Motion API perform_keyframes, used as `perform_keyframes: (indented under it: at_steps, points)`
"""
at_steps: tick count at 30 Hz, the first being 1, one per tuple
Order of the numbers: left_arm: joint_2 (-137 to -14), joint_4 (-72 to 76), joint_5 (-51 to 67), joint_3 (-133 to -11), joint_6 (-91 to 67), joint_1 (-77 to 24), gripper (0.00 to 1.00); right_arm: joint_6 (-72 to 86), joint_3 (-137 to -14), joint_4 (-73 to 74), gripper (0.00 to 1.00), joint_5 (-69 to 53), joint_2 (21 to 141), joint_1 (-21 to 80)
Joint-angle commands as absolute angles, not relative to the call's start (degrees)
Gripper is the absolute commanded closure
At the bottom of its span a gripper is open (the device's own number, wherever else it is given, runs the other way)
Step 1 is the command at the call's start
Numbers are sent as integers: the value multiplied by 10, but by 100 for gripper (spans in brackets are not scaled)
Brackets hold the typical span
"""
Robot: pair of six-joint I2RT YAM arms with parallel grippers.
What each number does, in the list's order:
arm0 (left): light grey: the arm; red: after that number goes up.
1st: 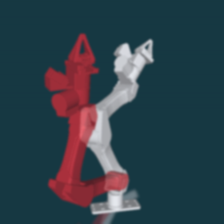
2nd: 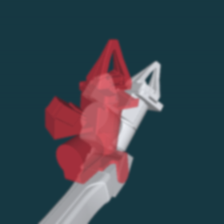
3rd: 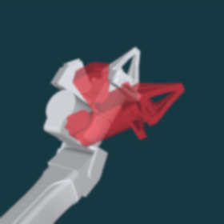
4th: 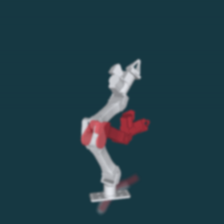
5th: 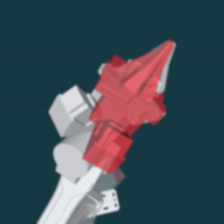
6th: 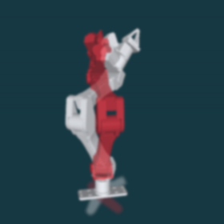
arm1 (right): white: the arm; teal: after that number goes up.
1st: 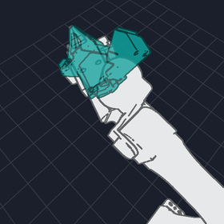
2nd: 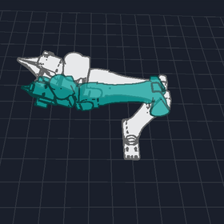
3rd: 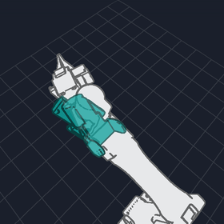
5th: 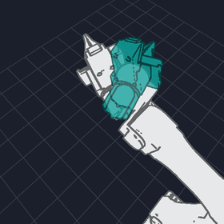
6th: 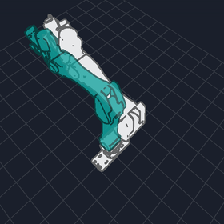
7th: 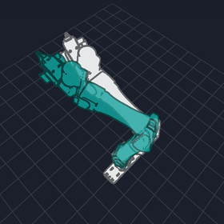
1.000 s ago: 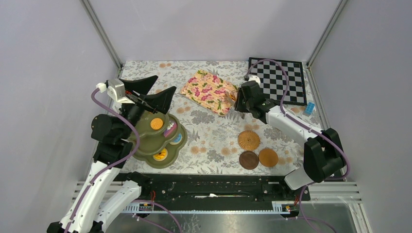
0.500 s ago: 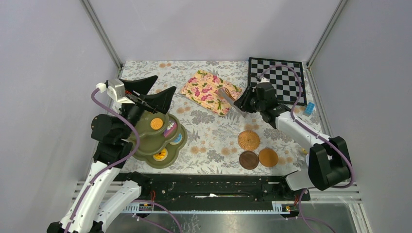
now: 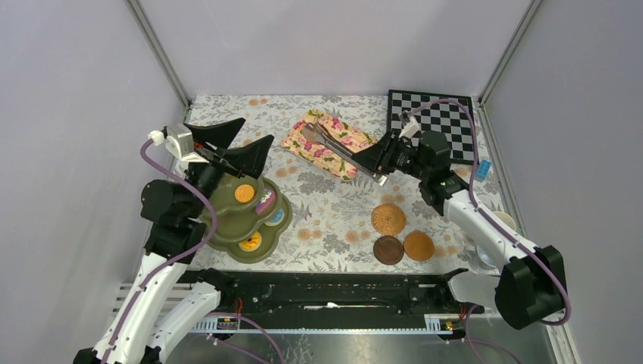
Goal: Serve the afternoon tea
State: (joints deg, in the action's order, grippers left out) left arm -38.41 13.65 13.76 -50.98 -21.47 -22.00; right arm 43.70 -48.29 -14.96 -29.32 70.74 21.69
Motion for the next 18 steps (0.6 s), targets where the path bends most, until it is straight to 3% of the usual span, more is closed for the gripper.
perform_keyframes:
  at_steps: [1,18]
  points:
    - [-374,165,154,-509,-222,-213,1,468,-480,-247,68,-403,660,235]
    - [-362,165,154,-508,-221,-212,1,401,-536,-230,69,-374,661,441]
